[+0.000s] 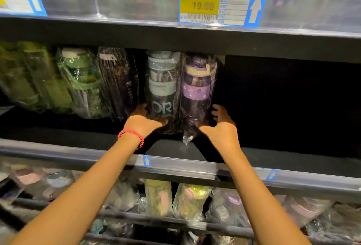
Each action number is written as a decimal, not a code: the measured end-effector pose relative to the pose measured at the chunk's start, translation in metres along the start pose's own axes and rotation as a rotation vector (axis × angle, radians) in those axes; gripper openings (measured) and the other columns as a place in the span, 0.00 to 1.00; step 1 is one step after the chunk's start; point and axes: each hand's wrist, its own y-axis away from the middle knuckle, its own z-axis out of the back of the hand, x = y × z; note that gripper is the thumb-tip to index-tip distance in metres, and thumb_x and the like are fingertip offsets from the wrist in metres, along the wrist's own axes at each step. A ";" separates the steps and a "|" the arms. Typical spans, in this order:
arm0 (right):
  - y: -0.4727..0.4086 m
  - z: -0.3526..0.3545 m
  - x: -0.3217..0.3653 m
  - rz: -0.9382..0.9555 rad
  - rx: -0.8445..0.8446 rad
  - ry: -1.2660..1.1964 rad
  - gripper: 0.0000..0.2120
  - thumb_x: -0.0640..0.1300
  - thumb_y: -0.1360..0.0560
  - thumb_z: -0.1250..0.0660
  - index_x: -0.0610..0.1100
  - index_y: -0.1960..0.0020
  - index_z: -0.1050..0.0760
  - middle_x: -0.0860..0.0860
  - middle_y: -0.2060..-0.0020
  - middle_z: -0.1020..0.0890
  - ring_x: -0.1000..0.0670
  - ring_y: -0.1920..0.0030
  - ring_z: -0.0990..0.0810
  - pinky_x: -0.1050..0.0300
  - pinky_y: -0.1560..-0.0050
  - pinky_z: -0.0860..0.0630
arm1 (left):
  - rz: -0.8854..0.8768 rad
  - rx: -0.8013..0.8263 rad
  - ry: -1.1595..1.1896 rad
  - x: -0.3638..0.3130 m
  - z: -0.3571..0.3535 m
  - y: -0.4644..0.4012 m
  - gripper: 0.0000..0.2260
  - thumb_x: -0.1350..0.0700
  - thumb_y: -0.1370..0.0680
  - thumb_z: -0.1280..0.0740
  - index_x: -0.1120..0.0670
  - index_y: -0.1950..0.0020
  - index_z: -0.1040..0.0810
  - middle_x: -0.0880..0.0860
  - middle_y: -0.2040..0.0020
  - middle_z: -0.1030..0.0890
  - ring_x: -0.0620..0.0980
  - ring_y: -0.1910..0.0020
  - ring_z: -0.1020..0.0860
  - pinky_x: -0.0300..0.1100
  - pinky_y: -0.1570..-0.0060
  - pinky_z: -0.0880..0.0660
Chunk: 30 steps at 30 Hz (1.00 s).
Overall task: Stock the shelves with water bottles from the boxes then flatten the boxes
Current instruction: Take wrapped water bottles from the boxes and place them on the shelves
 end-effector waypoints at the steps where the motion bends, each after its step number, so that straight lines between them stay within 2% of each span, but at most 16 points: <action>1: 0.015 0.004 0.001 0.071 0.013 0.052 0.27 0.48 0.28 0.28 0.44 0.32 0.31 0.47 0.41 0.22 0.47 0.41 0.24 0.65 0.50 0.32 | -0.044 -0.032 -0.093 0.002 0.005 0.016 0.30 0.54 0.29 0.26 0.62 0.31 0.33 0.61 0.34 0.26 0.56 0.35 0.27 0.44 0.41 0.31; 3: 0.042 0.007 0.000 0.216 0.067 0.136 0.25 0.49 0.27 0.29 0.45 0.33 0.30 0.49 0.41 0.23 0.50 0.40 0.26 0.67 0.50 0.35 | -0.201 -0.133 -0.272 0.008 0.010 0.051 0.32 0.49 0.29 0.26 0.57 0.30 0.33 0.55 0.33 0.27 0.54 0.34 0.29 0.45 0.40 0.32; 5: 0.066 0.003 -0.002 0.366 0.124 0.150 0.24 0.49 0.26 0.30 0.46 0.32 0.30 0.52 0.38 0.25 0.53 0.37 0.30 0.67 0.44 0.37 | -0.285 -0.224 -0.344 0.022 0.010 0.087 0.31 0.48 0.29 0.27 0.54 0.29 0.33 0.52 0.32 0.28 0.52 0.33 0.30 0.46 0.37 0.32; 7: 0.088 -0.008 -0.004 0.538 0.164 0.181 0.22 0.48 0.26 0.31 0.44 0.34 0.29 0.50 0.39 0.24 0.53 0.38 0.33 0.64 0.41 0.37 | -0.314 -0.329 -0.434 0.045 0.012 0.122 0.28 0.49 0.28 0.28 0.54 0.31 0.31 0.53 0.34 0.26 0.54 0.36 0.28 0.44 0.39 0.33; 10: 0.122 -0.036 -0.009 0.779 0.206 0.249 0.22 0.46 0.32 0.29 0.41 0.40 0.25 0.46 0.45 0.20 0.48 0.41 0.28 0.59 0.41 0.32 | -0.356 -0.434 -0.635 0.093 0.013 0.174 0.24 0.47 0.29 0.32 0.57 0.37 0.27 0.56 0.41 0.22 0.54 0.42 0.27 0.43 0.42 0.34; 12: 0.147 -0.058 -0.017 0.884 0.310 0.292 0.21 0.45 0.34 0.26 0.42 0.42 0.24 0.46 0.47 0.20 0.44 0.44 0.23 0.53 0.43 0.26 | -0.265 -0.444 -0.783 0.127 0.012 0.211 0.25 0.48 0.33 0.28 0.58 0.40 0.24 0.57 0.44 0.20 0.55 0.44 0.24 0.45 0.45 0.28; 14: 0.173 -0.082 -0.029 0.973 0.429 0.275 0.21 0.45 0.34 0.25 0.43 0.43 0.27 0.46 0.48 0.20 0.43 0.46 0.23 0.51 0.48 0.22 | -0.192 -0.469 -0.843 0.162 0.008 0.251 0.21 0.52 0.34 0.27 0.58 0.44 0.23 0.58 0.48 0.19 0.57 0.50 0.21 0.45 0.54 0.23; 16: 0.199 -0.106 -0.044 1.044 0.538 0.266 0.19 0.47 0.32 0.29 0.43 0.44 0.27 0.47 0.49 0.20 0.46 0.47 0.25 0.51 0.51 0.20 | -0.137 -0.492 -0.851 0.194 0.005 0.294 0.18 0.57 0.32 0.28 0.58 0.44 0.25 0.57 0.49 0.22 0.56 0.52 0.23 0.43 0.54 0.27; 18: 0.226 -0.126 -0.056 1.079 0.681 0.315 0.22 0.50 0.36 0.24 0.44 0.45 0.23 0.47 0.50 0.18 0.46 0.47 0.21 0.51 0.53 0.19 | 0.029 -0.455 -0.865 0.216 0.003 0.338 0.23 0.55 0.36 0.24 0.57 0.43 0.24 0.56 0.47 0.21 0.55 0.52 0.23 0.44 0.55 0.25; 20: 0.254 -0.141 -0.067 1.093 0.814 0.376 0.28 0.52 0.45 0.18 0.45 0.49 0.19 0.49 0.52 0.17 0.47 0.51 0.17 0.54 0.55 0.19 | 0.209 -0.416 -0.881 0.230 0.001 0.373 0.28 0.51 0.42 0.20 0.57 0.45 0.22 0.57 0.48 0.19 0.57 0.55 0.19 0.45 0.61 0.21; 23: 0.295 -0.157 -0.073 1.097 0.982 0.411 0.28 0.55 0.48 0.19 0.49 0.50 0.20 0.54 0.55 0.17 0.51 0.55 0.17 0.59 0.58 0.20 | 0.349 -0.367 -0.833 0.250 -0.003 0.412 0.32 0.49 0.43 0.20 0.54 0.43 0.28 0.57 0.48 0.18 0.57 0.55 0.18 0.47 0.61 0.20; 26: 0.331 -0.176 -0.067 1.131 1.078 0.357 0.28 0.53 0.47 0.19 0.51 0.49 0.22 0.56 0.55 0.18 0.52 0.56 0.18 0.60 0.59 0.21 | 0.431 -0.368 -0.793 0.273 0.007 0.439 0.33 0.47 0.42 0.22 0.52 0.41 0.29 0.55 0.47 0.19 0.55 0.54 0.19 0.45 0.60 0.20; 30: 0.372 -0.212 -0.029 1.238 1.098 0.303 0.27 0.51 0.46 0.20 0.48 0.48 0.22 0.54 0.55 0.18 0.51 0.56 0.18 0.60 0.59 0.21 | 0.534 -0.468 -0.756 0.305 0.052 0.467 0.32 0.49 0.44 0.21 0.53 0.42 0.26 0.56 0.48 0.18 0.57 0.54 0.18 0.48 0.59 0.20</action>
